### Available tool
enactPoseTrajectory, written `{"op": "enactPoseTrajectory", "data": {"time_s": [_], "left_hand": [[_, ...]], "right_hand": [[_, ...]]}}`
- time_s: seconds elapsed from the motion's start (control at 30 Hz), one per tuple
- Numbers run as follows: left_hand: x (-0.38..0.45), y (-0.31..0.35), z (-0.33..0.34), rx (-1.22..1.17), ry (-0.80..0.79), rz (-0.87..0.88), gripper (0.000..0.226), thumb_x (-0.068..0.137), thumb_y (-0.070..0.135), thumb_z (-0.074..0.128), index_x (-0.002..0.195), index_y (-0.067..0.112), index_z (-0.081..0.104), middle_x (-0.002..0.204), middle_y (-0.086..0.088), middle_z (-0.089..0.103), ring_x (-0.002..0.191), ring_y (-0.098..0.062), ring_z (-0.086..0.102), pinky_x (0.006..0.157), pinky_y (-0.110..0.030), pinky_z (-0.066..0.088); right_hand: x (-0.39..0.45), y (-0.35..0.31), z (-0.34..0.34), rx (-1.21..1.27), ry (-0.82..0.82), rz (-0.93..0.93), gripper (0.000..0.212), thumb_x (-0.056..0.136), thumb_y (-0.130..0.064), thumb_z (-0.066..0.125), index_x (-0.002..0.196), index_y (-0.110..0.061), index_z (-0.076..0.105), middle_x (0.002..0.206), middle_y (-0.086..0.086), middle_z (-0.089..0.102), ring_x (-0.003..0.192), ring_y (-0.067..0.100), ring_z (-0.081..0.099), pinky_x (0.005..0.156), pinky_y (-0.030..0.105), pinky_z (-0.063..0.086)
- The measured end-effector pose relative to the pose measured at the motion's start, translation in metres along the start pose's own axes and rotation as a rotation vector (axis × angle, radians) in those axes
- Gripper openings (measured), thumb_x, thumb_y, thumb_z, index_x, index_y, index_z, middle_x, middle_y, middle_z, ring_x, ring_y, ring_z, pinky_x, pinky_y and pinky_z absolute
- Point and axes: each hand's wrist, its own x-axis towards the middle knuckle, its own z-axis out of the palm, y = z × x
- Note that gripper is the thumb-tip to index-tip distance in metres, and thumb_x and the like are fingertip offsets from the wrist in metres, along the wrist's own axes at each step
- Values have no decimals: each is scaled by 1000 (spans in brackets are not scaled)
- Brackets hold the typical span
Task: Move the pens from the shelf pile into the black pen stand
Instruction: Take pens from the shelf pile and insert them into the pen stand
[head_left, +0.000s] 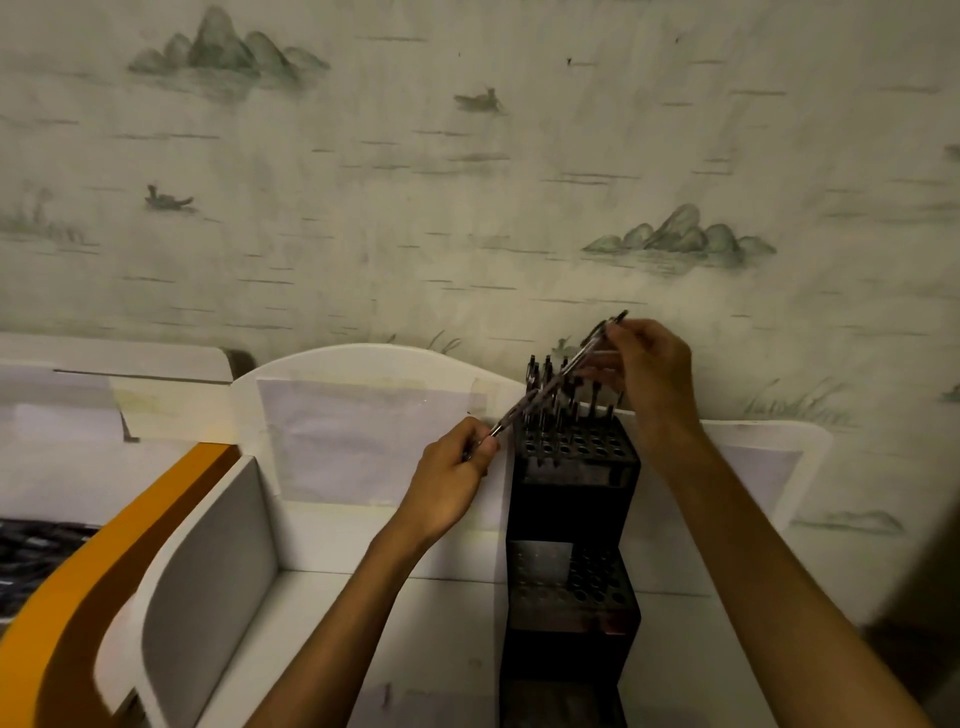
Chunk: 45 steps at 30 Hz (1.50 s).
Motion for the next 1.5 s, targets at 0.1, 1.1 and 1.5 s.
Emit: {"op": "enactPoseTrajectory", "data": {"time_s": [0.1,1.1,1.5], "left_hand": [[-1,-3,-2,-1,17,-11,18,104,25,47,90,17,56,84,-10,62,75,-16,54,71,-27,42],[7,-6,-11,-59,54,38,17,102,24,51,86,20,57,82,-11,59,73,-15,51,73,-35,43],[10,1,-8,-17,40,80,12,99,24,58,89,25,63,79,14,62,72,1,52,68,-13,41]], "right_hand": [[10,1,-13,-102,60,-102,12,97,-16,58,99,-7,65,88,13,72,70,24,72,64,34,61],[11,60,-28,-741,-106,-329,17,89,-21,70,102,-11,73,84,-8,66,72,1,60,65,-4,40],[2,40,-23,-756,-25,-504,13,90,-23,68,98,-13,72,88,-3,72,73,2,61,70,2,43]]}}
